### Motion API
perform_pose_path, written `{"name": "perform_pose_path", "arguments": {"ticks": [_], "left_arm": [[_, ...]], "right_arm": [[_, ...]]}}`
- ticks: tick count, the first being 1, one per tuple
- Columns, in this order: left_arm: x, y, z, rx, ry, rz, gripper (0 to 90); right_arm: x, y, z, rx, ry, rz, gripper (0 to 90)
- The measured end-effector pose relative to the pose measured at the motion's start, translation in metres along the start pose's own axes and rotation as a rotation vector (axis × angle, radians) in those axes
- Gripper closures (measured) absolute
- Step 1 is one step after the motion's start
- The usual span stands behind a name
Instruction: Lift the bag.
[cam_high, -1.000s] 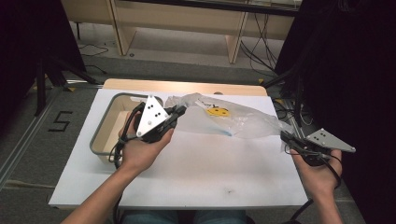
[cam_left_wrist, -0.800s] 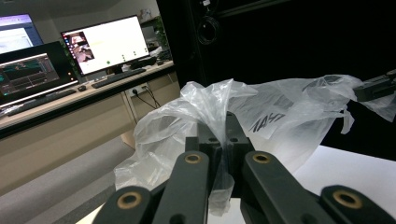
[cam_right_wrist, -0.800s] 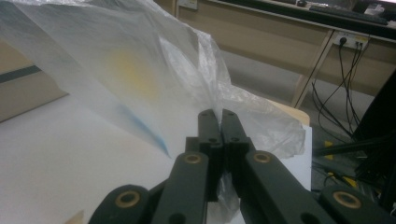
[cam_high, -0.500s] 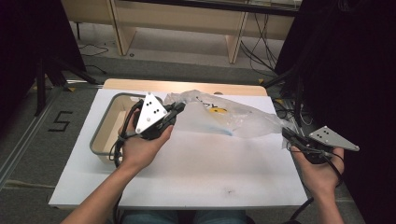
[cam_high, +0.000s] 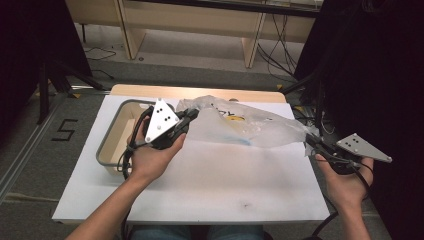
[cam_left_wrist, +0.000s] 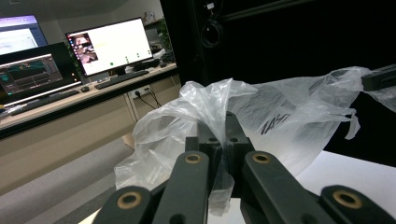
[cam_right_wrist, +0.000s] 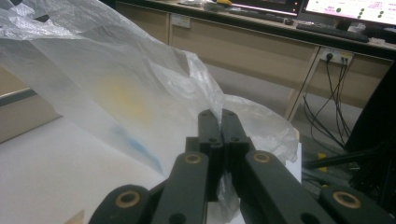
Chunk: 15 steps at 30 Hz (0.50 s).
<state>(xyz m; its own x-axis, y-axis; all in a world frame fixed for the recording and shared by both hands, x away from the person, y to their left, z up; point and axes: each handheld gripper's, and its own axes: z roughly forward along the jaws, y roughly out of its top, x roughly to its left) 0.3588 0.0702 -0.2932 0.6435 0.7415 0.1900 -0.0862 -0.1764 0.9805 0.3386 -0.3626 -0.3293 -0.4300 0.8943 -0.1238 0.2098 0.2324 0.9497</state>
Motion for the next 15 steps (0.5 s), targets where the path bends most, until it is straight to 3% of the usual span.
{"name": "perform_pose_path", "arguments": {"ticks": [15], "left_arm": [[0.000,0.005,0.000,-0.022,0.004,-0.013,88.9]], "right_arm": [[-0.006,0.013,-0.008,-0.066,-0.040,0.012,90.0]]}}
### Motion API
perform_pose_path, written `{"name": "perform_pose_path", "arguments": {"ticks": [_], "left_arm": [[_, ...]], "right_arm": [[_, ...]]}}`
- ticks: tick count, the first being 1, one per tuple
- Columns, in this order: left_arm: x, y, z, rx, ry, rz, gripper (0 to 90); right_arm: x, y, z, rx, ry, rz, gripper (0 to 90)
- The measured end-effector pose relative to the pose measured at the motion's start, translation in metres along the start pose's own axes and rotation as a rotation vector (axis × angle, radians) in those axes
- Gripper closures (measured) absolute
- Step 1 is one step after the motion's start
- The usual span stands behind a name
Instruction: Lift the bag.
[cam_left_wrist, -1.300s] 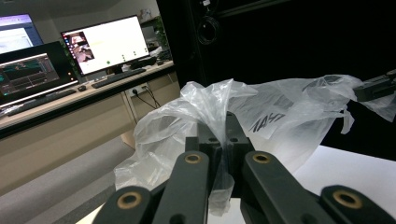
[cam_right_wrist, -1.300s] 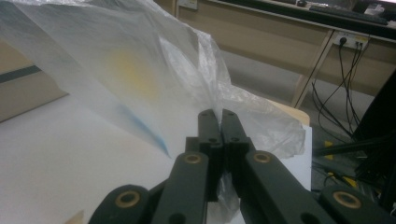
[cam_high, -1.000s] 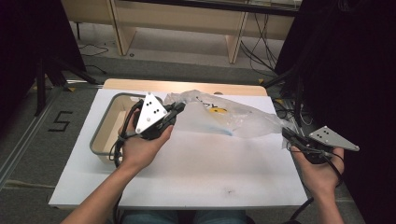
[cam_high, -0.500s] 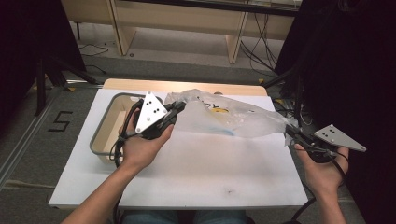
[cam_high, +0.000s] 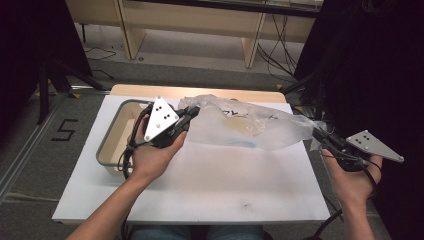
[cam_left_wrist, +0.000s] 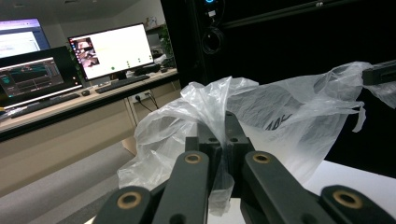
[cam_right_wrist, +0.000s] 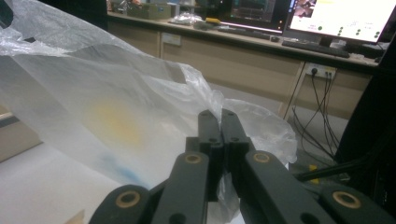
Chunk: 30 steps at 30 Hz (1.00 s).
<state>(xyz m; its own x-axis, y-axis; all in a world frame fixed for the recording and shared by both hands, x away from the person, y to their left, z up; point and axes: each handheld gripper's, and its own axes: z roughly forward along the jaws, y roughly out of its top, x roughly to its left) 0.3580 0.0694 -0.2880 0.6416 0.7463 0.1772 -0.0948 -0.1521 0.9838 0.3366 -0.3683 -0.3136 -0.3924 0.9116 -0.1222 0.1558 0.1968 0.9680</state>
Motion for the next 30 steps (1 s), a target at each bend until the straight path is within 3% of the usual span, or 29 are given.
{"name": "perform_pose_path", "arguments": {"ticks": [12,16,30], "left_arm": [[0.005,-0.001,0.002,-0.009,0.024,-0.038,88.8],[0.001,0.003,-0.001,-0.015,0.024,-0.014,88.8],[0.010,0.002,0.001,-0.030,0.048,-0.044,88.8]], "right_arm": [[-0.003,0.009,-0.003,-0.041,-0.017,0.012,90.0],[-0.003,0.013,-0.004,-0.057,-0.020,0.013,90.0],[-0.005,0.015,-0.001,-0.073,-0.028,0.025,90.0]]}}
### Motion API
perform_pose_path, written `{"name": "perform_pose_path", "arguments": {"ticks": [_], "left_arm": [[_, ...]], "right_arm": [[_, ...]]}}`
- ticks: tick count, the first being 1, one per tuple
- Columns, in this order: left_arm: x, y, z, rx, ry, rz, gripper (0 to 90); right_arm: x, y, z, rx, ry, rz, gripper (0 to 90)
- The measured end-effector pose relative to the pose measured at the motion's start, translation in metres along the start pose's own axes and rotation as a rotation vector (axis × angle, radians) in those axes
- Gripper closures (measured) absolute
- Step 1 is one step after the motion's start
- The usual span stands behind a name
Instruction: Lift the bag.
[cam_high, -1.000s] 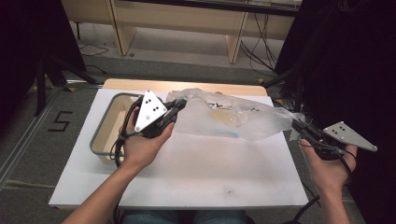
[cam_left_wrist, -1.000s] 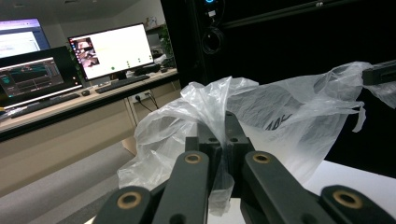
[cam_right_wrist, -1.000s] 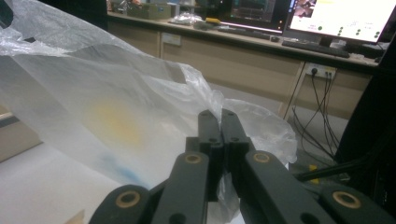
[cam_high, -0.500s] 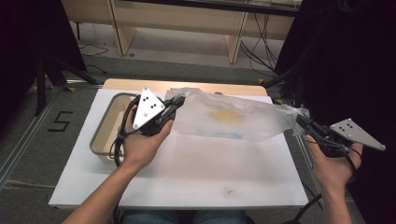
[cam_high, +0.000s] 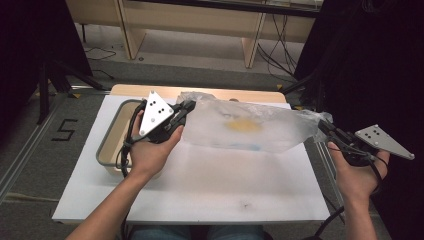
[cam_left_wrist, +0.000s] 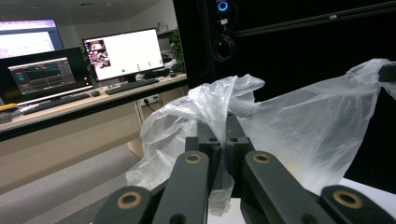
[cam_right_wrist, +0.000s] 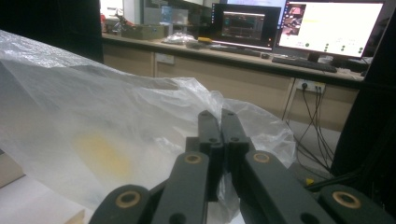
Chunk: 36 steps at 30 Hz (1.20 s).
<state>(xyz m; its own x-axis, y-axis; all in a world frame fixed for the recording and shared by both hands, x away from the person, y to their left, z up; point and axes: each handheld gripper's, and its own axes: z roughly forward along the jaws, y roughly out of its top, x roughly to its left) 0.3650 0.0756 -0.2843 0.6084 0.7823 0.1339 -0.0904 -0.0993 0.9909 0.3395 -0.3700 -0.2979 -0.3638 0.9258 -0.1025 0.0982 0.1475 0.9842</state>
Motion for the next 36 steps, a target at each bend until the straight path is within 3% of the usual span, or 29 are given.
{"name": "perform_pose_path", "arguments": {"ticks": [8,24,36], "left_arm": [[0.008,-0.010,0.013,0.031,0.036,0.011,88.8],[0.026,-0.045,0.045,0.164,0.095,0.012,88.8],[0.045,-0.072,0.072,0.322,0.114,-0.021,88.7]], "right_arm": [[0.001,-0.005,0.010,0.011,-0.008,0.003,90.0],[0.005,-0.033,0.051,0.100,-0.022,0.003,90.0],[0.005,-0.053,0.083,0.177,-0.023,0.007,90.0]]}}
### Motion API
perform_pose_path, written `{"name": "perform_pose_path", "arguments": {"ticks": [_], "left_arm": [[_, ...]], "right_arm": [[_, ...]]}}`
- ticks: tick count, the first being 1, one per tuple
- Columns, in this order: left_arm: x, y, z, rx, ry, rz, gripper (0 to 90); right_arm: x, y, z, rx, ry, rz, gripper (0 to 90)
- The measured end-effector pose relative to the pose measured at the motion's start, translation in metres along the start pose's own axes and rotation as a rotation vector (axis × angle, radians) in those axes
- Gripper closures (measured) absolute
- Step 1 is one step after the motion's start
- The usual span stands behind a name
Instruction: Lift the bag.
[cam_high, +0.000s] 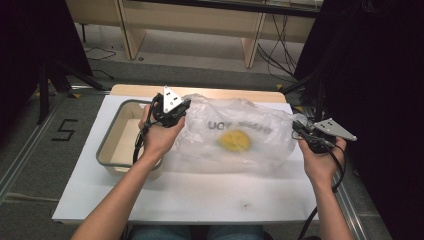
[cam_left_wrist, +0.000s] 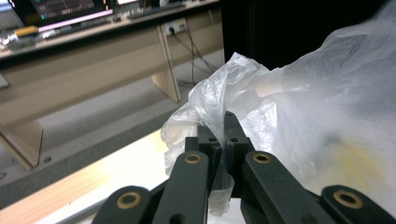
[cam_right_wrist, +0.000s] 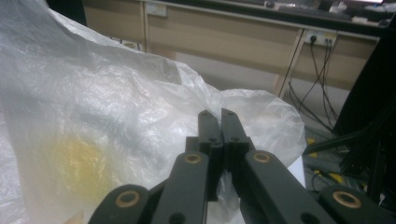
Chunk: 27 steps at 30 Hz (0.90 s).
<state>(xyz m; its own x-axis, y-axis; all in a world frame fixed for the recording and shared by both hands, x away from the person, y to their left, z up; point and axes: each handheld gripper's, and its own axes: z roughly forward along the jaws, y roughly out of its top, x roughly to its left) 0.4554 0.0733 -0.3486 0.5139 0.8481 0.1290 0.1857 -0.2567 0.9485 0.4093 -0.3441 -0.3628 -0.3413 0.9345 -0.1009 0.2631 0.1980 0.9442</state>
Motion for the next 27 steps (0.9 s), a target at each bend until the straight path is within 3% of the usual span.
{"name": "perform_pose_path", "arguments": {"ticks": [11,18,21,27], "left_arm": [[0.005,-0.009,0.022,0.079,0.006,-0.025,88.4],[0.005,-0.009,0.023,0.086,-0.011,-0.035,84.9],[0.005,-0.008,0.021,0.087,-0.017,-0.053,75.7],[0.001,-0.004,0.012,0.097,0.022,-0.098,46.0]], "right_arm": [[0.004,-0.011,0.025,0.059,0.003,0.010,90.0],[0.006,-0.016,0.033,0.089,0.001,0.020,90.0],[0.004,-0.017,0.032,0.092,-0.005,0.027,90.0],[0.002,-0.016,0.030,0.086,-0.015,0.039,89.9]]}}
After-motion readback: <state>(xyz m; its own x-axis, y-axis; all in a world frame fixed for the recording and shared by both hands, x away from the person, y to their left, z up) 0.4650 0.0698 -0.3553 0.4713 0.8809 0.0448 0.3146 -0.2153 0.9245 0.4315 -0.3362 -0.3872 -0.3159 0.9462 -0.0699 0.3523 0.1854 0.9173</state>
